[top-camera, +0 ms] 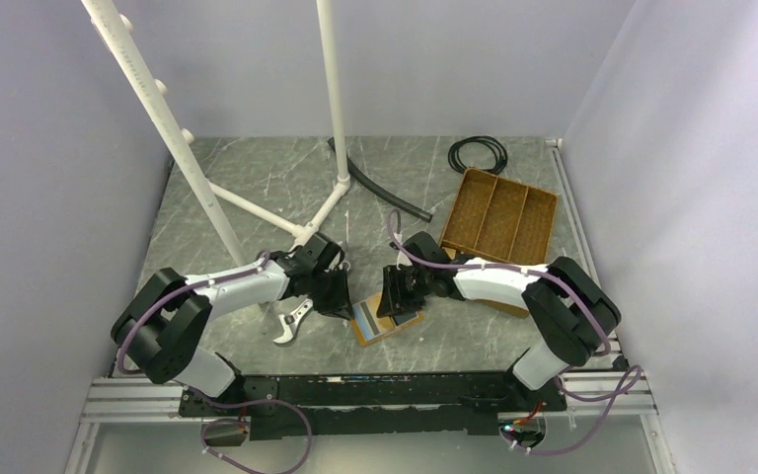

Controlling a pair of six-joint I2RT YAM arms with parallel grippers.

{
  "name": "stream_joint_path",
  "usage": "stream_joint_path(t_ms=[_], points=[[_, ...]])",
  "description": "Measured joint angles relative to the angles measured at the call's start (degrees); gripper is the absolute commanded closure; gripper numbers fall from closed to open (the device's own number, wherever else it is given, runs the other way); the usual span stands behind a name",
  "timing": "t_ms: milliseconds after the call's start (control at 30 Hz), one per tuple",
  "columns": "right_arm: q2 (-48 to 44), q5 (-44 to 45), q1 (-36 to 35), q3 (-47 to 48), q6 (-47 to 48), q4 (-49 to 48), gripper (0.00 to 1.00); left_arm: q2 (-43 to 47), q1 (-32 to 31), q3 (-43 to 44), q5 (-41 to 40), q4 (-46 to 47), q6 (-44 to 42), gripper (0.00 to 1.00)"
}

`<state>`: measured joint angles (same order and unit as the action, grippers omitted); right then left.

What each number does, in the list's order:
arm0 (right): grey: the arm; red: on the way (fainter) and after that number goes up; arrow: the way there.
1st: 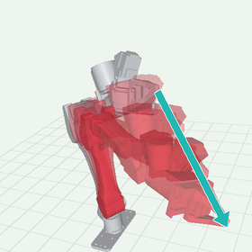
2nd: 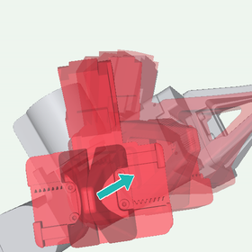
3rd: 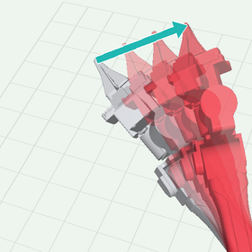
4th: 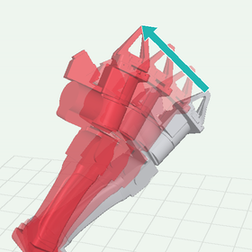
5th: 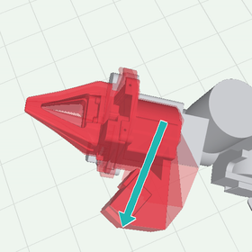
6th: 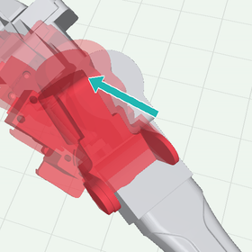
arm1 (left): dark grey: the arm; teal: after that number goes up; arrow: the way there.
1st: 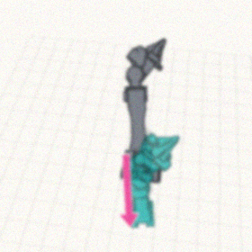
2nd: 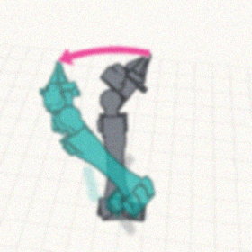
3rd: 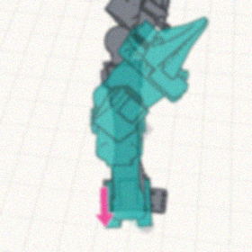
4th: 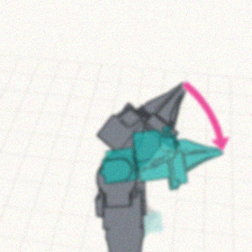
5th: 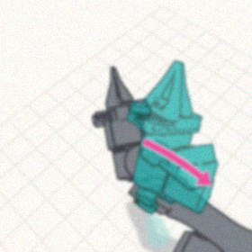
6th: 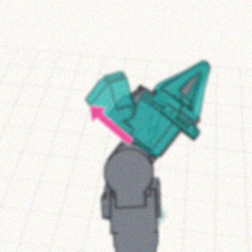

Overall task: Put the credit cards into the card holder
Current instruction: Insert the credit card into the card holder.

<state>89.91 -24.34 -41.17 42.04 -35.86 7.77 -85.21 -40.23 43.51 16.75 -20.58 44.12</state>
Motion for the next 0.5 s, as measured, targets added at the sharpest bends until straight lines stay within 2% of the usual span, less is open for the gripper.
stream_joint_path(t_ms=[100,200,333,500], points=[[0.57,0.94,-1.31,0.02,0.07,0.28,0.85,-0.61,-0.57,-0.22,0.35,0.92,0.74,0.93],[1.40,1.49,-2.99,0.02,-0.87,0.20,0.89,-3.17,-1.53,-0.22,0.35,2.14,1.20,0.97],[1.46,1.09,-4.48,-0.39,-2.82,-0.46,0.88,-4.70,-1.38,0.09,1.70,2.51,1.64,0.99],[1.44,2.40,-4.57,0.22,-2.82,1.31,0.78,-4.96,-1.25,0.57,1.95,2.16,1.62,0.96]])
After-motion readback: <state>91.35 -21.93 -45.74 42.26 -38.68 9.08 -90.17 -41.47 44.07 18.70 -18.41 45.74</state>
